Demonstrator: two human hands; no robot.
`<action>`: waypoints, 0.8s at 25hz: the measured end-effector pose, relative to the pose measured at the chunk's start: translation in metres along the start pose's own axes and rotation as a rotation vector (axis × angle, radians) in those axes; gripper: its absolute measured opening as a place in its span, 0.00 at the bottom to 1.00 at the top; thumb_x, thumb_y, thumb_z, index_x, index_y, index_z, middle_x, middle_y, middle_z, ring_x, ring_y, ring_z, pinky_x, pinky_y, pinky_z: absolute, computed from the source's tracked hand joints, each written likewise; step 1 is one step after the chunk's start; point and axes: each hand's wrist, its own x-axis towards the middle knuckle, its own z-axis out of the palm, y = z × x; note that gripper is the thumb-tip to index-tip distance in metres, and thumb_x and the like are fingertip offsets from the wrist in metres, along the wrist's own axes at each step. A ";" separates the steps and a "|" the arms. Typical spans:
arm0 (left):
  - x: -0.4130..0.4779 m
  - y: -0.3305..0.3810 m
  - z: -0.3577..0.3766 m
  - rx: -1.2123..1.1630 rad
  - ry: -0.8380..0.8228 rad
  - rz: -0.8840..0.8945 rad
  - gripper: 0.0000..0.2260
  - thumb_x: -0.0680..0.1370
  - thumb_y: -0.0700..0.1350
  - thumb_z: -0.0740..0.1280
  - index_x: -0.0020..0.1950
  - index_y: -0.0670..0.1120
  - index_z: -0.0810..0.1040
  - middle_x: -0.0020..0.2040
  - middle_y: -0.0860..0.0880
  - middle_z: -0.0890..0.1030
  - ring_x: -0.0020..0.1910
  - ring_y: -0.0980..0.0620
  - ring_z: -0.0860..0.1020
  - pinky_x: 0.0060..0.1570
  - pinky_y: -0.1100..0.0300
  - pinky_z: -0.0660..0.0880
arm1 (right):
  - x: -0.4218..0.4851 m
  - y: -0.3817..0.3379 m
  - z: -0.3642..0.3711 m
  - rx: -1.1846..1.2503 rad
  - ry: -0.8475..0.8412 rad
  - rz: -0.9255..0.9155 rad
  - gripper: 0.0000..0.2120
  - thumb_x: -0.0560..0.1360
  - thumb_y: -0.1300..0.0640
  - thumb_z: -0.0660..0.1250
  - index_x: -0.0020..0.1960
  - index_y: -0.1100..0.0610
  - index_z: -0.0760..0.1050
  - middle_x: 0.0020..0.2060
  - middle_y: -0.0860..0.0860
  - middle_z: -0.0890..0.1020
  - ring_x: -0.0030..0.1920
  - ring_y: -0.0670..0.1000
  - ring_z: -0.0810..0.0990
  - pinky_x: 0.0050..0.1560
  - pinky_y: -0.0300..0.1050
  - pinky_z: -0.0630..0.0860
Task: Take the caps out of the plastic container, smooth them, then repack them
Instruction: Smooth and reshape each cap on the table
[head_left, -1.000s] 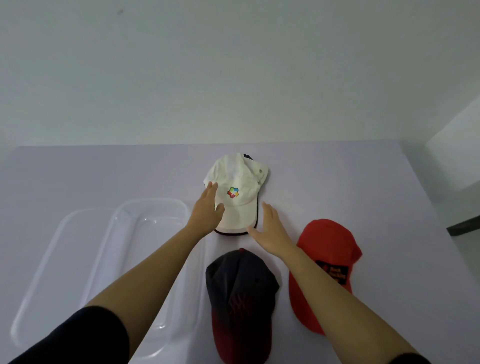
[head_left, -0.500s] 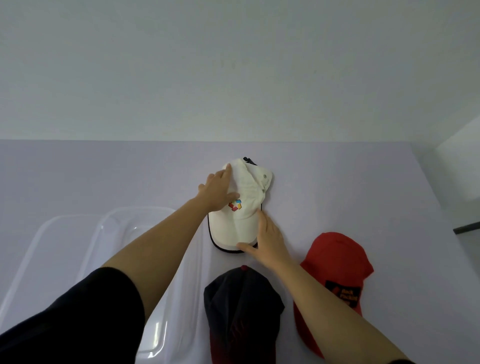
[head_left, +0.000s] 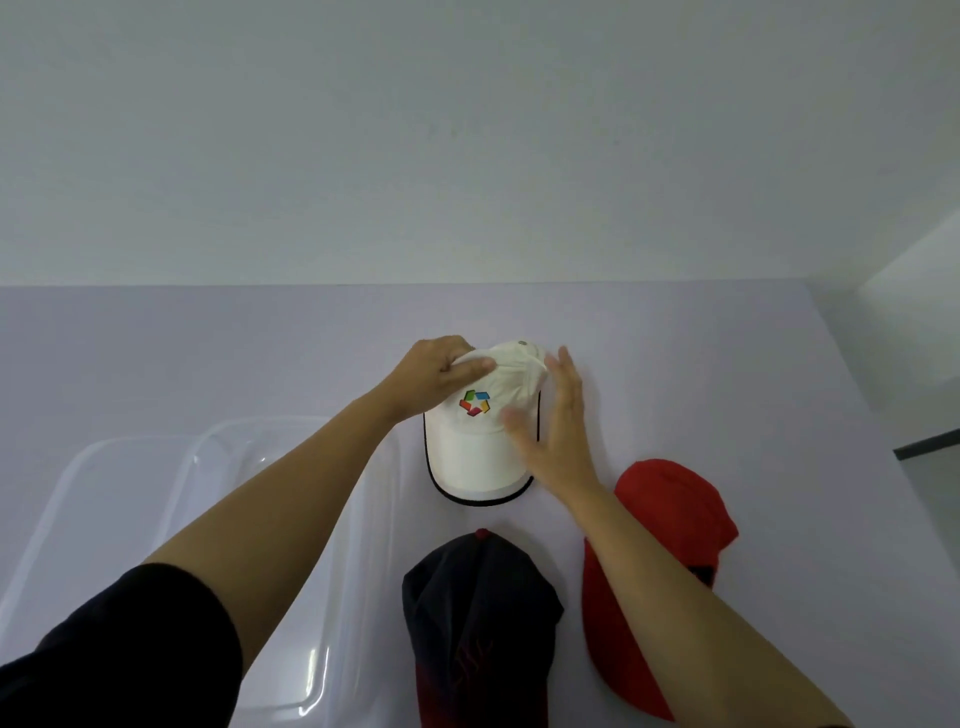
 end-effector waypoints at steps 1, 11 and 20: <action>-0.002 0.006 -0.001 -0.055 -0.006 0.009 0.19 0.78 0.54 0.64 0.40 0.39 0.77 0.38 0.46 0.79 0.36 0.53 0.76 0.35 0.63 0.70 | 0.009 -0.006 -0.009 0.043 -0.002 0.008 0.33 0.71 0.40 0.64 0.71 0.45 0.55 0.70 0.35 0.57 0.73 0.46 0.56 0.70 0.35 0.56; -0.006 0.052 0.002 -0.299 0.171 -0.036 0.18 0.80 0.52 0.59 0.31 0.48 0.68 0.25 0.57 0.73 0.26 0.61 0.72 0.30 0.68 0.68 | 0.028 -0.018 -0.023 0.393 0.108 0.201 0.24 0.78 0.42 0.54 0.36 0.61 0.67 0.33 0.54 0.72 0.35 0.50 0.71 0.37 0.46 0.71; -0.042 0.016 0.035 -1.097 -0.160 -0.449 0.25 0.75 0.65 0.58 0.65 0.51 0.74 0.59 0.46 0.82 0.57 0.45 0.81 0.53 0.49 0.78 | 0.035 -0.028 -0.029 0.477 0.358 0.288 0.18 0.80 0.47 0.54 0.36 0.55 0.68 0.33 0.49 0.74 0.35 0.45 0.73 0.36 0.41 0.72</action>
